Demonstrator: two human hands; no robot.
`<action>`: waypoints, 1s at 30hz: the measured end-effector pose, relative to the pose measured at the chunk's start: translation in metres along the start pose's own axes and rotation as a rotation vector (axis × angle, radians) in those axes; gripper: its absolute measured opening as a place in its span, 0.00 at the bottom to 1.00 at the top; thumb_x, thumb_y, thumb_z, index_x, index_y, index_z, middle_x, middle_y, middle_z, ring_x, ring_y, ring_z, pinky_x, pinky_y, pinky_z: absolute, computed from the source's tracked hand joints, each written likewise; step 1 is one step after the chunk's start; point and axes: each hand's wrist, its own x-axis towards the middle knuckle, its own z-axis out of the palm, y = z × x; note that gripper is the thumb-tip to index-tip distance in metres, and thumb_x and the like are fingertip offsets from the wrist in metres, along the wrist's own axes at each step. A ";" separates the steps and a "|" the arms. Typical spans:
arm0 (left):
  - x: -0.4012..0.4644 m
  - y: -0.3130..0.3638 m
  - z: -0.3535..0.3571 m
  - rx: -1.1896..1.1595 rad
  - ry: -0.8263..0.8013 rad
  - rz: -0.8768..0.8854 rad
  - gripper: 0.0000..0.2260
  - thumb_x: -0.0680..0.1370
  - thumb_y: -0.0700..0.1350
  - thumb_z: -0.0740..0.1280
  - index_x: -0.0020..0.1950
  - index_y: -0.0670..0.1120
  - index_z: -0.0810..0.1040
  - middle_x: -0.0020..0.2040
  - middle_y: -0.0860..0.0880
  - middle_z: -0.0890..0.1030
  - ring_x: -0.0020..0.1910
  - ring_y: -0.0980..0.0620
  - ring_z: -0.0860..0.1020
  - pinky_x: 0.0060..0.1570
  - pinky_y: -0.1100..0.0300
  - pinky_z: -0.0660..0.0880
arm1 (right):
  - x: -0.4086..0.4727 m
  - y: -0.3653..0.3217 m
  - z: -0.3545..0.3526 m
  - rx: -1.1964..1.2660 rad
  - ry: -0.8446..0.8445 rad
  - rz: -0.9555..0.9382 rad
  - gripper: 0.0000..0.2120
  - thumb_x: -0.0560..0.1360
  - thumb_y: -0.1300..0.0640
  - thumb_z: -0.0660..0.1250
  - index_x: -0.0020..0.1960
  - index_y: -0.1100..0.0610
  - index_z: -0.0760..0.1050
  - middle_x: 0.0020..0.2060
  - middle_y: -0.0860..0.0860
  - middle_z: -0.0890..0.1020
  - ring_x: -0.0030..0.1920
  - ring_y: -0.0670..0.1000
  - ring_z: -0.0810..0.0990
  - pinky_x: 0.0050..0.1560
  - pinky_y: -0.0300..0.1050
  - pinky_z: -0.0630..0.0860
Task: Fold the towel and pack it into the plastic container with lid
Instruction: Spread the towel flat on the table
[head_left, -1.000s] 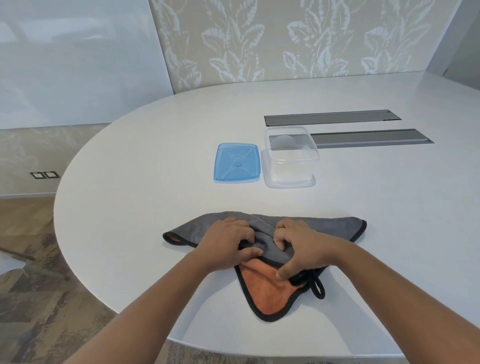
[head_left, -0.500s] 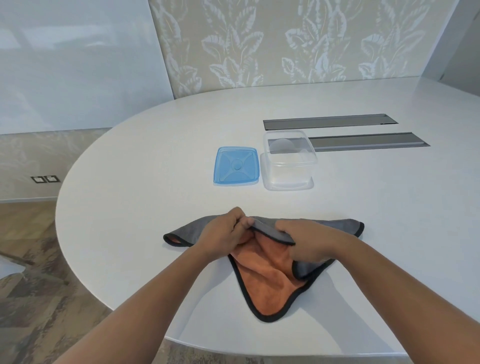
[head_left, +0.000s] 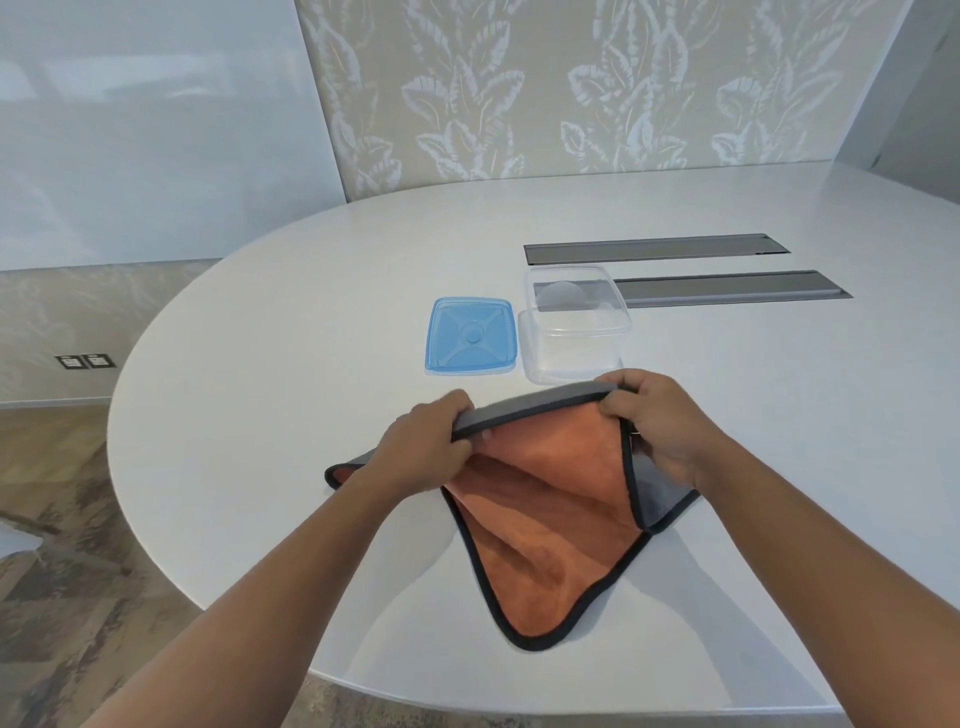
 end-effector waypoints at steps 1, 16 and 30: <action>0.000 0.001 0.000 0.057 0.138 0.034 0.08 0.74 0.49 0.70 0.48 0.53 0.72 0.42 0.54 0.79 0.43 0.48 0.78 0.41 0.53 0.72 | 0.002 -0.001 -0.002 0.044 0.032 -0.008 0.09 0.77 0.64 0.68 0.51 0.52 0.83 0.38 0.50 0.84 0.39 0.51 0.80 0.38 0.47 0.76; -0.012 0.021 0.062 0.263 -0.208 0.101 0.33 0.73 0.70 0.66 0.75 0.62 0.66 0.73 0.55 0.67 0.72 0.48 0.63 0.68 0.41 0.64 | 0.030 0.022 -0.003 -0.041 0.374 -0.031 0.10 0.80 0.60 0.61 0.55 0.44 0.71 0.47 0.52 0.78 0.40 0.50 0.76 0.38 0.47 0.74; -0.018 0.016 0.031 0.470 -0.803 0.163 0.68 0.58 0.62 0.83 0.79 0.65 0.34 0.82 0.53 0.32 0.80 0.48 0.33 0.76 0.34 0.38 | 0.049 0.034 -0.044 -0.060 0.515 0.103 0.17 0.74 0.60 0.67 0.62 0.52 0.69 0.48 0.50 0.77 0.42 0.49 0.76 0.38 0.46 0.73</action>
